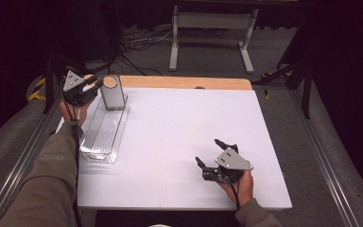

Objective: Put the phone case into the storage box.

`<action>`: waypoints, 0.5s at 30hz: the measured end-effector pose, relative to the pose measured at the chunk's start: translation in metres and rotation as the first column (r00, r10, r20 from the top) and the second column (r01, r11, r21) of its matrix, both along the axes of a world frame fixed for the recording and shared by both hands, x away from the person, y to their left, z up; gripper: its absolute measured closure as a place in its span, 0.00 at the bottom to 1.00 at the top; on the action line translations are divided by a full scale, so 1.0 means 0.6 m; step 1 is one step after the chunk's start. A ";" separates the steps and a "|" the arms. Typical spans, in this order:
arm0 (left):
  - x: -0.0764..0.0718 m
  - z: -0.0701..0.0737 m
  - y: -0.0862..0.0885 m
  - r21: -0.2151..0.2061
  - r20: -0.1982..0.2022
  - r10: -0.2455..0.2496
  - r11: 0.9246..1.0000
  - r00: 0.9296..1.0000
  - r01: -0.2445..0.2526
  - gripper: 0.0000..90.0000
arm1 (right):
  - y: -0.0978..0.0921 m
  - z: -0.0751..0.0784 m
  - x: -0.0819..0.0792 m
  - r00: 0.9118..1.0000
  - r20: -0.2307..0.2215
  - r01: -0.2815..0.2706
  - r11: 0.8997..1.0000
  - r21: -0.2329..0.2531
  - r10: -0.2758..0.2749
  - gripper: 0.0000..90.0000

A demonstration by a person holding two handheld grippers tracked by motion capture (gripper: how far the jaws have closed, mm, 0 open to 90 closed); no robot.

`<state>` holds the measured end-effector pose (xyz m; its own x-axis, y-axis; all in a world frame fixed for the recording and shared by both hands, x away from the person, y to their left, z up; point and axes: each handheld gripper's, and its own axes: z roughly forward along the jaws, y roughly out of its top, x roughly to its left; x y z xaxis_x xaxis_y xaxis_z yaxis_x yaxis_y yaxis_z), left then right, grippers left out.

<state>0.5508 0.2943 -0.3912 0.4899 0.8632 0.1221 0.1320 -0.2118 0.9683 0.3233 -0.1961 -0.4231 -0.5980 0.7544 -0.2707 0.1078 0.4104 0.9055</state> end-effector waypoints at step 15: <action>-0.012 0.015 -0.001 -0.003 0.000 0.000 1.000 1.000 0.000 0.47 | 0.002 -0.004 0.000 1.000 -0.004 -0.010 1.000 -0.006 0.010 0.17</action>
<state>0.5435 0.2940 -0.3824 0.4898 0.8637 0.1192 0.1319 -0.2085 0.9691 0.3232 -0.1947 -0.4256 -0.6062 0.7471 -0.2728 0.1069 0.4164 0.9029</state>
